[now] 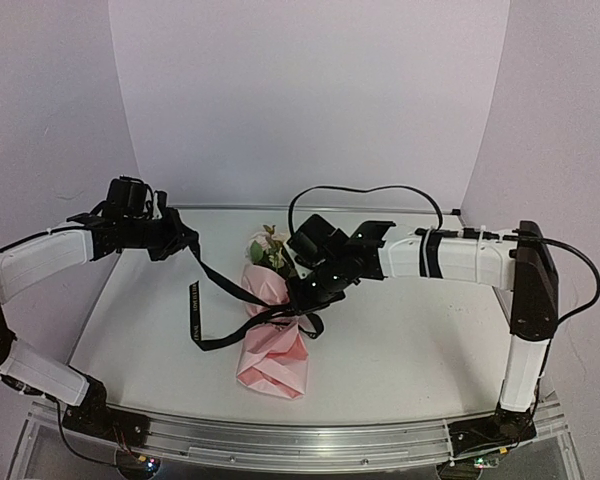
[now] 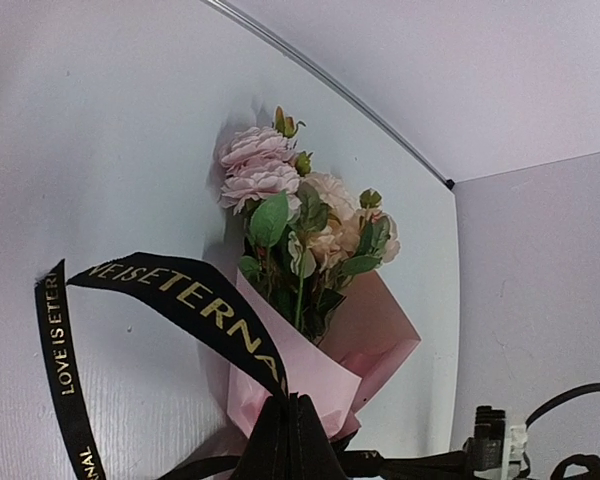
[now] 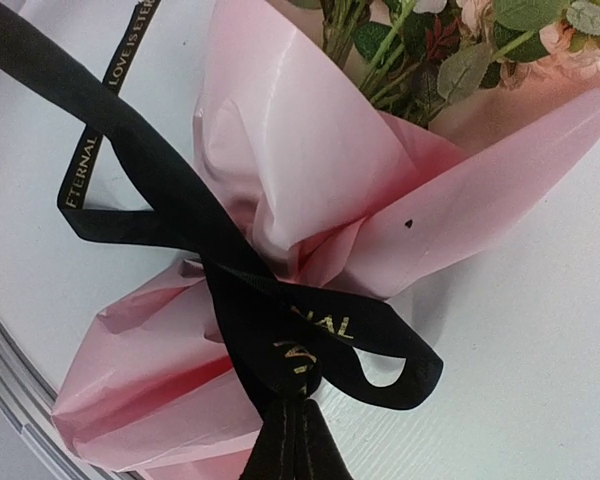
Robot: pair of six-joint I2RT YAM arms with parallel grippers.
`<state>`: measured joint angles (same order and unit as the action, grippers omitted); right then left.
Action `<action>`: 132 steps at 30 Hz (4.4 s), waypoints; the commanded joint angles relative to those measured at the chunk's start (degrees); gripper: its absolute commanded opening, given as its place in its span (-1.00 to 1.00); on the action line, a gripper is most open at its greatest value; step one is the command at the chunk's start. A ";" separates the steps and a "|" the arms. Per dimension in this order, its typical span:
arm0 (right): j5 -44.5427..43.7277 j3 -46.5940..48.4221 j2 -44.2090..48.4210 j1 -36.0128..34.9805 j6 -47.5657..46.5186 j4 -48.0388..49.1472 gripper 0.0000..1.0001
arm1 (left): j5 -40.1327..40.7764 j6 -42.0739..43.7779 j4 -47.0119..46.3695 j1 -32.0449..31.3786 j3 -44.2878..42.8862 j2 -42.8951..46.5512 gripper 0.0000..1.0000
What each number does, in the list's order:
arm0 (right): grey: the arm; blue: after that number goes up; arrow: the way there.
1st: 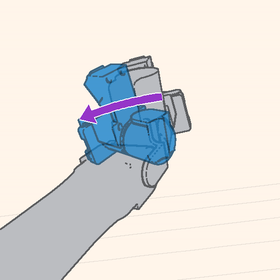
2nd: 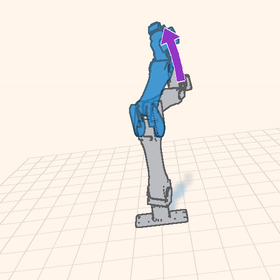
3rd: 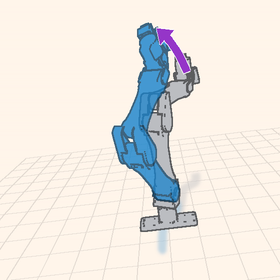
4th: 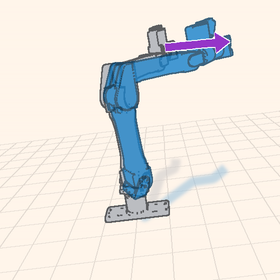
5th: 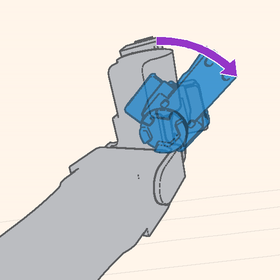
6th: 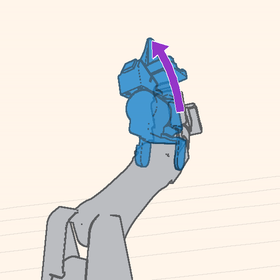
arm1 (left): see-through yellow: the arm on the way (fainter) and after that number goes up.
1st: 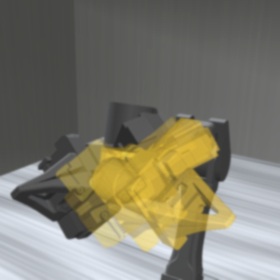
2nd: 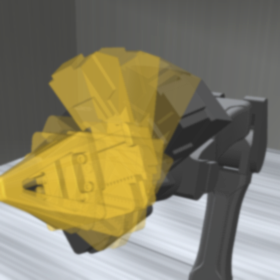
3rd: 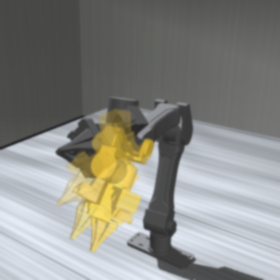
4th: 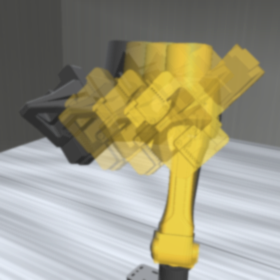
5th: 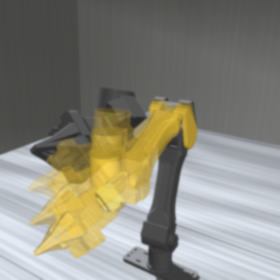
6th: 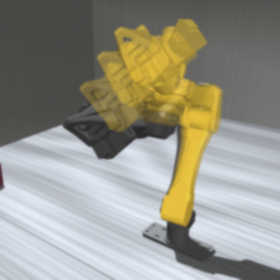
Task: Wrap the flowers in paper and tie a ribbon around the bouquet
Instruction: Cross the half-tied ribbon over the folded bouquet.
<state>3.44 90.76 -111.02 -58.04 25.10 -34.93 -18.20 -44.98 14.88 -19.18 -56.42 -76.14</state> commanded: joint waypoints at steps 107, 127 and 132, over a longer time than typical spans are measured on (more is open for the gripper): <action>24.99 14.61 -4.02 10.33 13.16 4.35 -1.00 | 7.92 26.79 -22.61 -29.51 7.16 -9.40 0.06; 21.96 10.41 -1.30 8.30 11.97 4.45 -0.89 | 10.45 24.64 -28.47 -29.51 4.91 -15.87 -0.84; 15.27 3.67 4.84 7.46 8.82 5.20 -0.41 | 12.82 22.95 -28.91 -29.51 6.50 -15.15 -1.00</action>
<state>25.37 98.67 -114.41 -49.67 36.65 -31.28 -8.15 -20.46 -10.62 -48.80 -49.88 -92.09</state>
